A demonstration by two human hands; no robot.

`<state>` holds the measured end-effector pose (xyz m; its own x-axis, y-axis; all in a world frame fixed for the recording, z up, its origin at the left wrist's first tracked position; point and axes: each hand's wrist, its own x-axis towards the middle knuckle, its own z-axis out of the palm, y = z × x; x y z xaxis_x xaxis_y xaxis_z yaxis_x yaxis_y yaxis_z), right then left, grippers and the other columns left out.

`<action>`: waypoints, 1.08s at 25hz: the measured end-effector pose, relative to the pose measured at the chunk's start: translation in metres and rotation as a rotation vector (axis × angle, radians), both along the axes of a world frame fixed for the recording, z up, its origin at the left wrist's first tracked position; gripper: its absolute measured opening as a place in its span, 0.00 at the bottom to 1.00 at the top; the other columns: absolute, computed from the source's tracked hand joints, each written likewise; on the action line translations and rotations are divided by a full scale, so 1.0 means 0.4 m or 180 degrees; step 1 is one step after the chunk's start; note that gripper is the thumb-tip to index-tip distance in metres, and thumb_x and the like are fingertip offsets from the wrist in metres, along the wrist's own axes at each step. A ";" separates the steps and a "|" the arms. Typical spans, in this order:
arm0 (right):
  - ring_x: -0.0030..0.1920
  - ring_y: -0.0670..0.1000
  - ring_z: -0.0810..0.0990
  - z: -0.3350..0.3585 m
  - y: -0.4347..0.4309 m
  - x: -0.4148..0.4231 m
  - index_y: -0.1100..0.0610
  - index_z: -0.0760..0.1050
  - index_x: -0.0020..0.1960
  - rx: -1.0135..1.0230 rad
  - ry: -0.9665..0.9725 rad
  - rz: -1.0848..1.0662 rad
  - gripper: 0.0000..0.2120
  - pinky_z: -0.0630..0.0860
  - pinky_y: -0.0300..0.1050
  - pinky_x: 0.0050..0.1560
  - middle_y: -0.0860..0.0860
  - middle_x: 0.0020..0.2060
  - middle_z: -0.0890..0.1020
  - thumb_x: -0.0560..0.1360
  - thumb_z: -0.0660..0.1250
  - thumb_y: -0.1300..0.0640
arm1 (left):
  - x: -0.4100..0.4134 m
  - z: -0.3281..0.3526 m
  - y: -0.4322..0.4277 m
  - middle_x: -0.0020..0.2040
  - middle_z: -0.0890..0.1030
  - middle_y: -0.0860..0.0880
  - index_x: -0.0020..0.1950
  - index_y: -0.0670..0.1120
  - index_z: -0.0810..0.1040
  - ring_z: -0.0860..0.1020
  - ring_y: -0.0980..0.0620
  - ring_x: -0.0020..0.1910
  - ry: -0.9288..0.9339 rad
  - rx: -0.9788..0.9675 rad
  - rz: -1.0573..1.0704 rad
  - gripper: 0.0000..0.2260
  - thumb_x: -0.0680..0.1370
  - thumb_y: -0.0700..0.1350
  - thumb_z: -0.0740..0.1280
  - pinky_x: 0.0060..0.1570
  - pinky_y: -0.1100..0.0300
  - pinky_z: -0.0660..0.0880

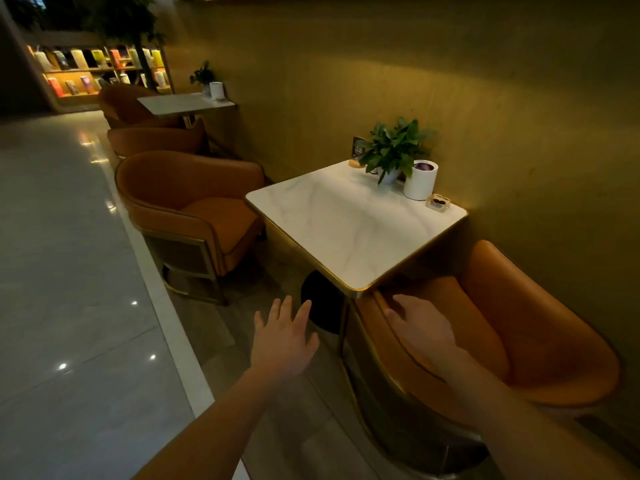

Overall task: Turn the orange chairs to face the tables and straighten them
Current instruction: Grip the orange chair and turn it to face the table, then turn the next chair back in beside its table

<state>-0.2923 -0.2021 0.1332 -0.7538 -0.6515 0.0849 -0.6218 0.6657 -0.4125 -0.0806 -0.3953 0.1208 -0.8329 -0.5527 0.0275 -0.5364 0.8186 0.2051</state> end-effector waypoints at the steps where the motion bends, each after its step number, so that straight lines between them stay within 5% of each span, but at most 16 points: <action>1: 0.57 0.49 0.77 0.000 -0.047 0.002 0.47 0.74 0.64 -0.0019 0.0003 0.0025 0.17 0.73 0.45 0.47 0.47 0.58 0.80 0.80 0.60 0.42 | 0.001 -0.002 -0.039 0.83 0.52 0.45 0.81 0.58 0.48 0.48 0.43 0.81 0.0010 -0.0009 0.0043 0.30 0.82 0.64 0.52 0.77 0.34 0.47; 6: 0.52 0.50 0.79 -0.029 -0.325 -0.015 0.48 0.75 0.62 0.0010 -0.0007 0.0288 0.16 0.71 0.43 0.42 0.48 0.54 0.81 0.80 0.60 0.41 | -0.005 -0.025 -0.273 0.83 0.53 0.46 0.81 0.58 0.49 0.47 0.43 0.81 0.0081 -0.0058 0.0291 0.30 0.82 0.65 0.52 0.77 0.35 0.47; 10: 0.49 0.50 0.79 -0.035 -0.607 -0.070 0.46 0.75 0.55 0.0165 -0.0159 0.0664 0.13 0.78 0.48 0.47 0.46 0.47 0.80 0.80 0.58 0.40 | -0.029 -0.042 -0.498 0.83 0.52 0.45 0.81 0.58 0.49 0.47 0.43 0.81 0.0015 -0.0099 0.0638 0.30 0.82 0.65 0.53 0.77 0.36 0.47; 16: 0.67 0.53 0.73 -0.048 -0.944 -0.083 0.49 0.69 0.73 0.0235 -0.0197 0.0757 0.25 0.71 0.52 0.67 0.48 0.69 0.75 0.80 0.58 0.39 | -0.038 -0.036 -0.785 0.83 0.50 0.45 0.82 0.57 0.48 0.46 0.43 0.81 -0.0115 0.0017 0.0963 0.31 0.82 0.64 0.53 0.76 0.37 0.43; 27: 0.69 0.50 0.71 -0.073 -1.571 0.088 0.49 0.67 0.74 0.0249 -0.0187 0.0585 0.27 0.71 0.49 0.65 0.47 0.71 0.73 0.80 0.58 0.38 | 0.117 -0.039 -1.474 0.83 0.49 0.44 0.82 0.57 0.47 0.45 0.41 0.81 -0.0187 -0.0027 0.0723 0.31 0.82 0.65 0.51 0.76 0.36 0.44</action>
<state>-0.2571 -0.8304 0.1040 -0.6237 -0.7816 -0.0121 -0.7122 0.5746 -0.4032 -0.0339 -0.9850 0.1051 -0.6875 -0.7261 -0.0119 -0.7179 0.6771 0.1618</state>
